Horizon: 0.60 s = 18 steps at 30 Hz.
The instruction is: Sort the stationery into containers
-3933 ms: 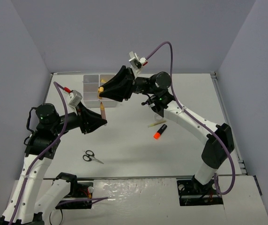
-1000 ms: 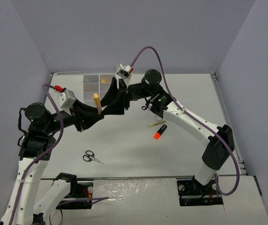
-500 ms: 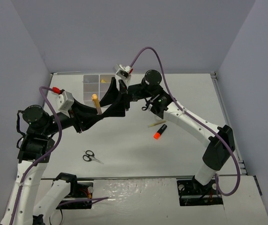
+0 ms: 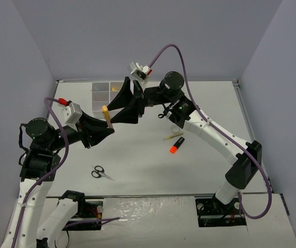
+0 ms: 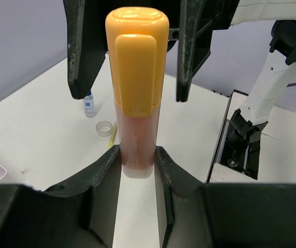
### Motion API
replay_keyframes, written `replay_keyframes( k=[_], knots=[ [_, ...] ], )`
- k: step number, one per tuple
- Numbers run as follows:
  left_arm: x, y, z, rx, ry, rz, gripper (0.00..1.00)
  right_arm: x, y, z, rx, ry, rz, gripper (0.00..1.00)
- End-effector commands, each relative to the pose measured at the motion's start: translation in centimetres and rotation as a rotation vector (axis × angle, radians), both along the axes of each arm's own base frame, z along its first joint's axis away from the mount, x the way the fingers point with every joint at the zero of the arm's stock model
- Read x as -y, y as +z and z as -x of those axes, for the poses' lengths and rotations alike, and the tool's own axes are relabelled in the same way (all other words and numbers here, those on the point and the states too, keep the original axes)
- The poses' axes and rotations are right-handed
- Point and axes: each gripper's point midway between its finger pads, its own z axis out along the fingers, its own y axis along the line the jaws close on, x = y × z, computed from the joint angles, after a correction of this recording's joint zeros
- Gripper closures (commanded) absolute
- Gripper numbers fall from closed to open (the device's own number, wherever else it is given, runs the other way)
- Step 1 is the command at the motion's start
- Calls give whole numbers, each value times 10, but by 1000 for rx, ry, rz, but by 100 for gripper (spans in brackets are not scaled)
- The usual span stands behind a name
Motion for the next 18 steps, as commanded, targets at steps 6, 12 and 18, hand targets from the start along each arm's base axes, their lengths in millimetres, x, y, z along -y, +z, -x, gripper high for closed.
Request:
replay_keyframes(
  k=[6,12,18],
  knots=[
    [-1,19,-3,95,15,11,100,-8,32,15,71,35,-86,53],
    [-1,21,-3,103,15,17,100,-11,20,10,53,18,-57,49],
    [-1,23,-2,108,14,18,100,-14,13,7,40,12,-45,60]
  ],
)
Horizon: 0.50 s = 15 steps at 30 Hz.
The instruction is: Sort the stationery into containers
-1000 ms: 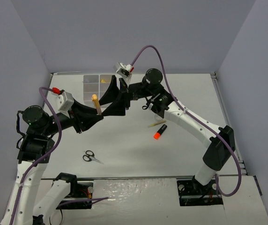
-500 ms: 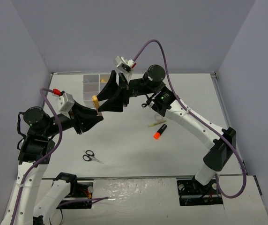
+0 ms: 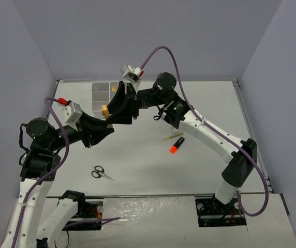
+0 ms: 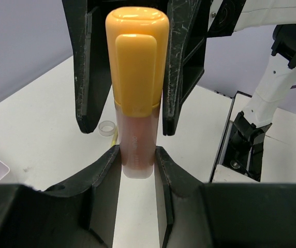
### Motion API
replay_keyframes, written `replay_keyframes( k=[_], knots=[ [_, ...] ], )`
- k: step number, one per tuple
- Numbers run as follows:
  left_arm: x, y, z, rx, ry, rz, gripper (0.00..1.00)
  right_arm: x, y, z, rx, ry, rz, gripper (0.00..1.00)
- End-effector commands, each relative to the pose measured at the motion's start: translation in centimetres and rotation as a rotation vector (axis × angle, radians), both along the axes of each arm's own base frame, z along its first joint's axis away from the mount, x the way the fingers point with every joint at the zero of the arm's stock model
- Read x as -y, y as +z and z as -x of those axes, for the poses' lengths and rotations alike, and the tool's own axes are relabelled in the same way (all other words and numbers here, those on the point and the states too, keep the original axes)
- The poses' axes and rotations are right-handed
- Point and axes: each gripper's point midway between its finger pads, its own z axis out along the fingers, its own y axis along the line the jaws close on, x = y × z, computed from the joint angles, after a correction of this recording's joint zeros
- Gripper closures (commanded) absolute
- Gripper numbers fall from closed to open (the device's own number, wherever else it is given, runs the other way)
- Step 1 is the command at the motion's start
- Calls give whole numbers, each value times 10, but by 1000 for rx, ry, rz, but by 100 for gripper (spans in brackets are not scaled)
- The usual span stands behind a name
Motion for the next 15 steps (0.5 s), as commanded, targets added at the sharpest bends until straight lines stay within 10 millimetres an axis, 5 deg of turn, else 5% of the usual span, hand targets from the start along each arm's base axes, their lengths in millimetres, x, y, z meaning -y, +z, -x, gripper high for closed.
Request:
replay_keyframes(
  k=[1,10,15],
  knots=[
    [0,26,1,114,-3,17,100,3,18,2,66,-7,-66,61],
    [-2,21,-4,104,28,18,100,1,11,1,58,-19,-65,89],
    [-7,17,-13,100,84,21,52,1,16,6,72,-14,-89,99]
  ],
)
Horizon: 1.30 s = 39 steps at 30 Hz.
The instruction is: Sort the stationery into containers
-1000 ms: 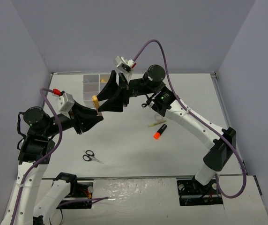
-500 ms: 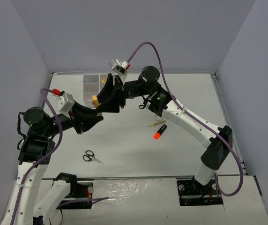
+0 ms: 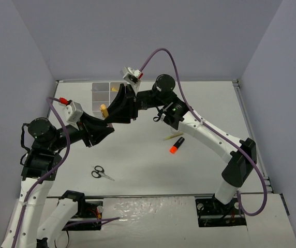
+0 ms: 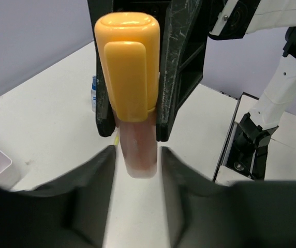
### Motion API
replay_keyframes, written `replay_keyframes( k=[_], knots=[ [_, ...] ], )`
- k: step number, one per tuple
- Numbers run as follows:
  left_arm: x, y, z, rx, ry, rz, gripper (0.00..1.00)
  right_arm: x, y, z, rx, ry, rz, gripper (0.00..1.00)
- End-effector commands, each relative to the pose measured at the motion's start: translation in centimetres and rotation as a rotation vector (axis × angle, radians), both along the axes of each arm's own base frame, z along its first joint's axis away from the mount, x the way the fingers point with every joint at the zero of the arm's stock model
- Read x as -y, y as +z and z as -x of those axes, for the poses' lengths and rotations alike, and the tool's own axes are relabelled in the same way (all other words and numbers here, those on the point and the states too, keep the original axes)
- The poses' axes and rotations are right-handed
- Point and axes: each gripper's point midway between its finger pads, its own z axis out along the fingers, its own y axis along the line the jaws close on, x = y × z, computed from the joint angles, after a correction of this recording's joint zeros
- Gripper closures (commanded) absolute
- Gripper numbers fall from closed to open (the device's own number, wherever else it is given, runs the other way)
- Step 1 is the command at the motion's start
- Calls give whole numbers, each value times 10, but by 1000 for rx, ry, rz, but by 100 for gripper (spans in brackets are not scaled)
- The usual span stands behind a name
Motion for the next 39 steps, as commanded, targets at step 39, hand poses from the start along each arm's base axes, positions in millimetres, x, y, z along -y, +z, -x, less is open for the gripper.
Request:
replay_keyframes(
  k=[39],
  knots=[
    [2,38,-13,152,30,140,56,0,37,14,43,13,-183,100]
  ],
)
